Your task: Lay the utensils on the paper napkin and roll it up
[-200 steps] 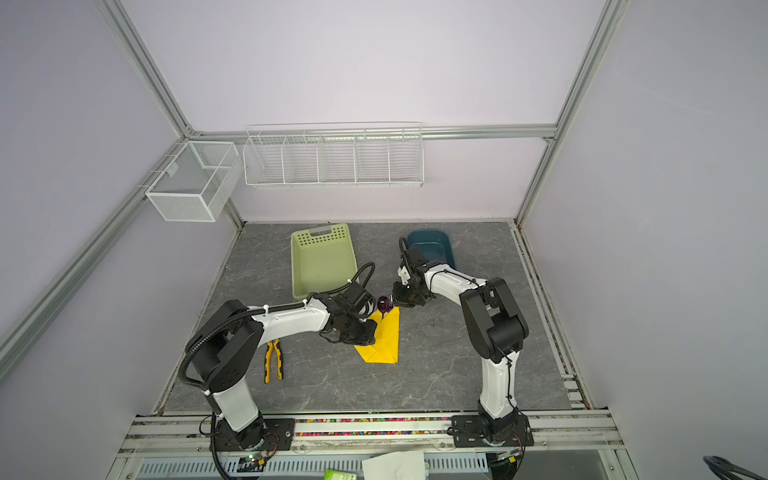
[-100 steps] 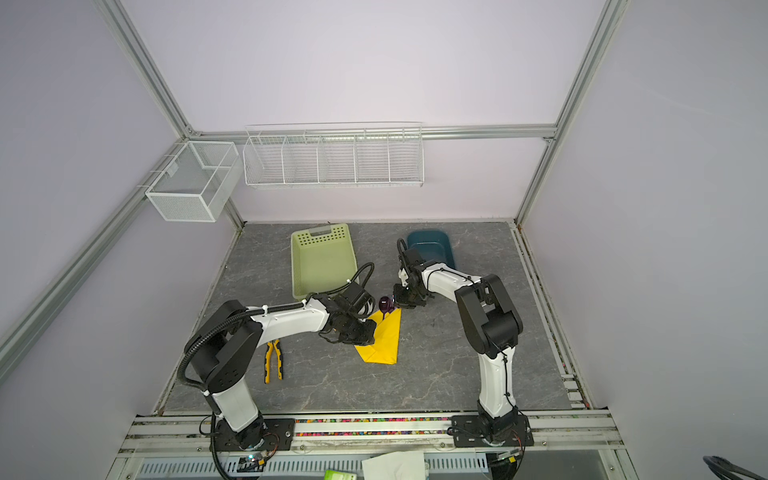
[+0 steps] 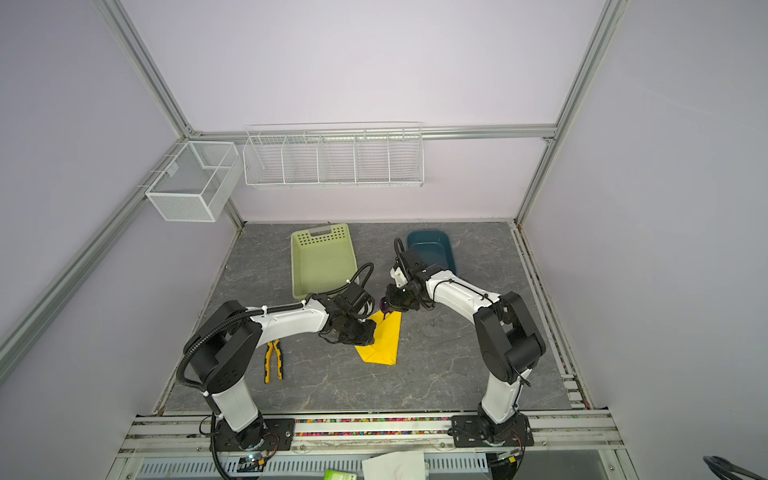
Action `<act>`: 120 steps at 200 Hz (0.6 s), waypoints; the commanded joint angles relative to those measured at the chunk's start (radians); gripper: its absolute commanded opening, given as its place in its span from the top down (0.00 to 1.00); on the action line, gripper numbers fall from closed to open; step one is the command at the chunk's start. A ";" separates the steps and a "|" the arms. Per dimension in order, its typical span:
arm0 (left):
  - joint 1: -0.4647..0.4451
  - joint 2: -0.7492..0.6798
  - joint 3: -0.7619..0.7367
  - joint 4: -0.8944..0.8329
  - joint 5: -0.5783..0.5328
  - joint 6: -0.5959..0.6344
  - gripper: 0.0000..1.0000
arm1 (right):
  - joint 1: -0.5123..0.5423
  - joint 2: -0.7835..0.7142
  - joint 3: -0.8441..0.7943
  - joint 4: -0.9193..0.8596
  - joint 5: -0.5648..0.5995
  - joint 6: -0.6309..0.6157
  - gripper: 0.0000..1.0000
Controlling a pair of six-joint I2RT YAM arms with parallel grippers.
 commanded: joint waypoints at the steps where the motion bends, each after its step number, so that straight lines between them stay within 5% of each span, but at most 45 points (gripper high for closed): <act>1: -0.003 -0.011 -0.033 -0.028 -0.016 -0.005 1.00 | 0.036 -0.005 -0.048 0.039 -0.121 0.110 0.93; 120: -0.003 -0.026 -0.070 0.014 0.003 -0.039 1.00 | 0.108 0.081 -0.158 0.179 -0.105 0.235 0.93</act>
